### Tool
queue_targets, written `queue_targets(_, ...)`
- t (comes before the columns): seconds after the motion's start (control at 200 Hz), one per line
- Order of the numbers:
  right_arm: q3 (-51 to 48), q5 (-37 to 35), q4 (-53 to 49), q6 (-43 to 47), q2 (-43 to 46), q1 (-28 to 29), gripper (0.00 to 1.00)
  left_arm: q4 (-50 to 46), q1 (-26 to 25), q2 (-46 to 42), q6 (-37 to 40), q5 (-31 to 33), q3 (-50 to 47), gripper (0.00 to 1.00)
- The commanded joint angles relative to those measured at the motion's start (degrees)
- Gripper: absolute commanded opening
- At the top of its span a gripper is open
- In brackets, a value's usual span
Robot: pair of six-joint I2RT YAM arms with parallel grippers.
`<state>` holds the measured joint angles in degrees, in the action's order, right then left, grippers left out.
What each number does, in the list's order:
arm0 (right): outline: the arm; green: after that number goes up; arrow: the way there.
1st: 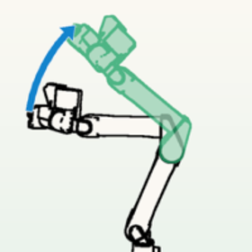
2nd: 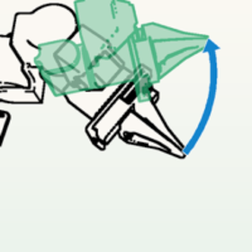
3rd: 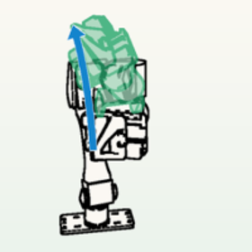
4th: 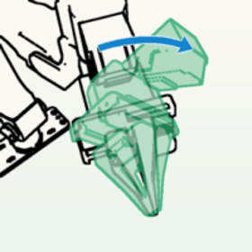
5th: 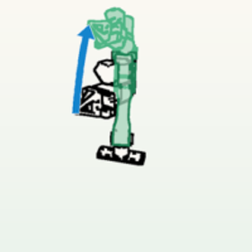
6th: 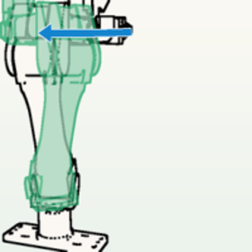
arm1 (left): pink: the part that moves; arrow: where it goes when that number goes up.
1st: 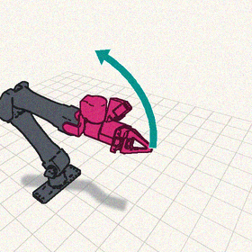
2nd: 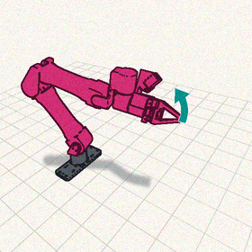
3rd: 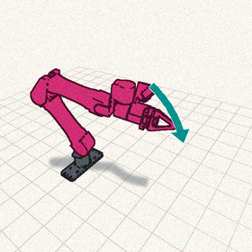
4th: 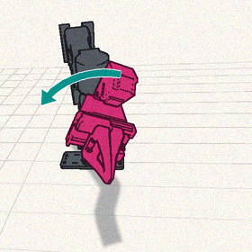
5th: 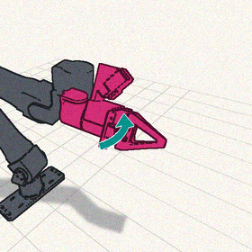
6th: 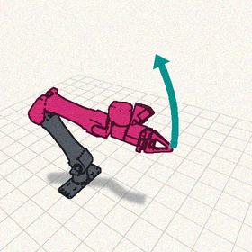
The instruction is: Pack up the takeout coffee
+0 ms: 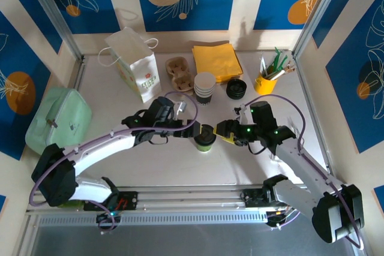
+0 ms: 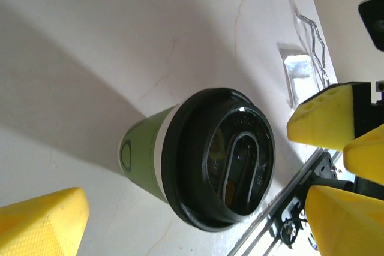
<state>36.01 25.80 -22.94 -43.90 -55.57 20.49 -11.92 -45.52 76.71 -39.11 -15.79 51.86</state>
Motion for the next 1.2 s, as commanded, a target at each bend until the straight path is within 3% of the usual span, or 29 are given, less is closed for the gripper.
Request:
queue_targets(0.0,0.2,-2.8,0.8,-0.5,-0.9,0.9,0.67,1.4,-0.1,2.2,2.0,1.1,1.4,0.93)
queue_targets(0.15,0.0,-4.7,1.2,-0.9,-2.1,1.3,0.67,0.4,-0.1,5.8,3.4,-3.1,3.5,0.93)
queue_targets(0.5,0.2,-6.8,1.5,-0.4,-4.5,2.0,0.67,-1.0,0.4,7.6,3.1,-1.8,4.1,0.87)
queue_targets(0.915,2.2,-8.3,-0.7,1.8,-7.3,2.6,0.66,0.9,1.3,9.5,2.3,-1.8,1.9,0.71)
queue_targets(1.196,2.2,-9.2,-1.5,2.8,-7.9,2.7,0.66,3.1,1.5,9.7,0.9,-3.3,0.0,0.70)
